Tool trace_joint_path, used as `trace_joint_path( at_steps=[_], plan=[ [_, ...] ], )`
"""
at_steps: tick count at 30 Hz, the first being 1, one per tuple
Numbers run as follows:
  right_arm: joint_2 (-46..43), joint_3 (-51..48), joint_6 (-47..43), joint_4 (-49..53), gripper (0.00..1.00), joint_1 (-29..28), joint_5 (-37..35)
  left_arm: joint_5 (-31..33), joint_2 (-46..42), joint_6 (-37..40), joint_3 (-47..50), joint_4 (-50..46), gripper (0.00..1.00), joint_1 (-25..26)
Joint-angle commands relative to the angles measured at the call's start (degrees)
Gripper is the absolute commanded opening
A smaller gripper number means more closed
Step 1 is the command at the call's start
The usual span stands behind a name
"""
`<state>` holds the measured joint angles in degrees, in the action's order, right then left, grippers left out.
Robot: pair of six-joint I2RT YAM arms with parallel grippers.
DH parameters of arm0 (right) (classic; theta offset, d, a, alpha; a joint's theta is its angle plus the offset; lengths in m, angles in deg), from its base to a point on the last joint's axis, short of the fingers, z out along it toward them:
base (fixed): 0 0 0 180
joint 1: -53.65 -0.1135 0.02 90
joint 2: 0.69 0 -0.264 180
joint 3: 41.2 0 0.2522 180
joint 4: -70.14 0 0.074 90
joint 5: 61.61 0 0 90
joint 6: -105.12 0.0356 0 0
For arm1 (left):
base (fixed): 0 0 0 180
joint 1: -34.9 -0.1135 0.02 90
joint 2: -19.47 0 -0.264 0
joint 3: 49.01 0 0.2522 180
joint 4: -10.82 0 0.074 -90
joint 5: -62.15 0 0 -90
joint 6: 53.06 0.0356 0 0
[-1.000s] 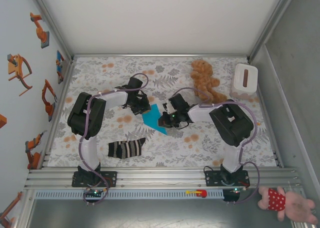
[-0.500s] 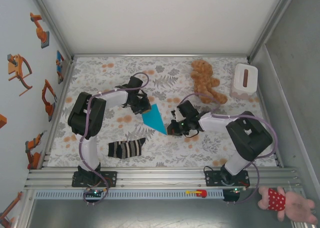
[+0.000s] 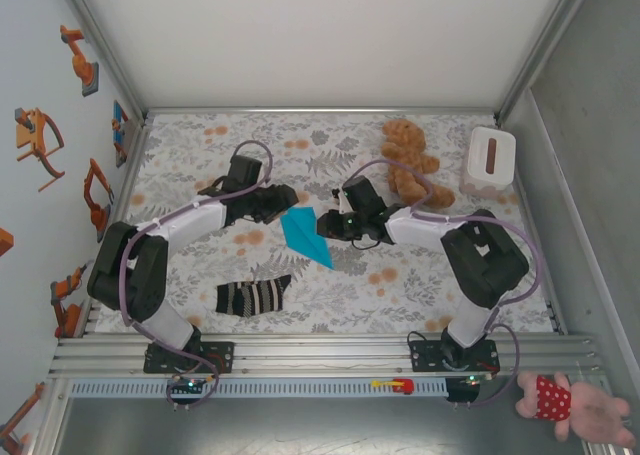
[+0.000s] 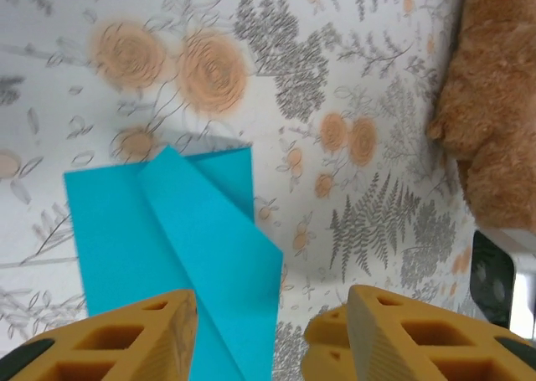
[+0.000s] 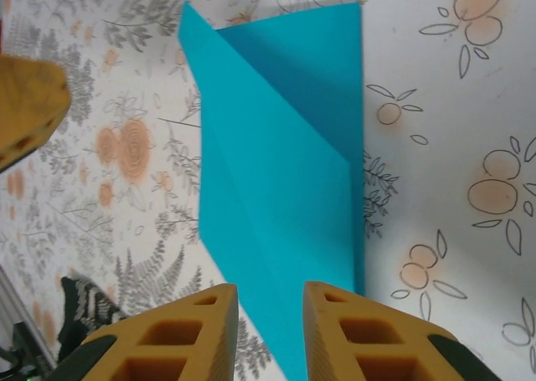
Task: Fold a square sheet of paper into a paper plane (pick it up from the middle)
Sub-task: Turn over the paper at the center of the table.
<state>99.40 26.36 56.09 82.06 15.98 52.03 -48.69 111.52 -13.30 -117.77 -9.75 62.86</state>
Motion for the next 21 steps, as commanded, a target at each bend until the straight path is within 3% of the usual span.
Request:
trace_joint_path(
  at_steps=[1,9,21],
  plan=[
    [0.9,1.4,0.4,-0.2,0.27,0.4,-1.4,-1.2,-0.6,-4.4,4.0,4.3,0.53,0.3],
    [0.3,0.3,3.0,-1.6,0.28,1.9,-2.9,-5.6,4.6,-10.0,6.8,12.6,0.51,1.5],
    [-1.1,-0.3,3.9,-2.2,0.28,2.8,-3.2,-8.9,10.8,-10.9,4.9,17.3,0.48,2.2]
  ],
)
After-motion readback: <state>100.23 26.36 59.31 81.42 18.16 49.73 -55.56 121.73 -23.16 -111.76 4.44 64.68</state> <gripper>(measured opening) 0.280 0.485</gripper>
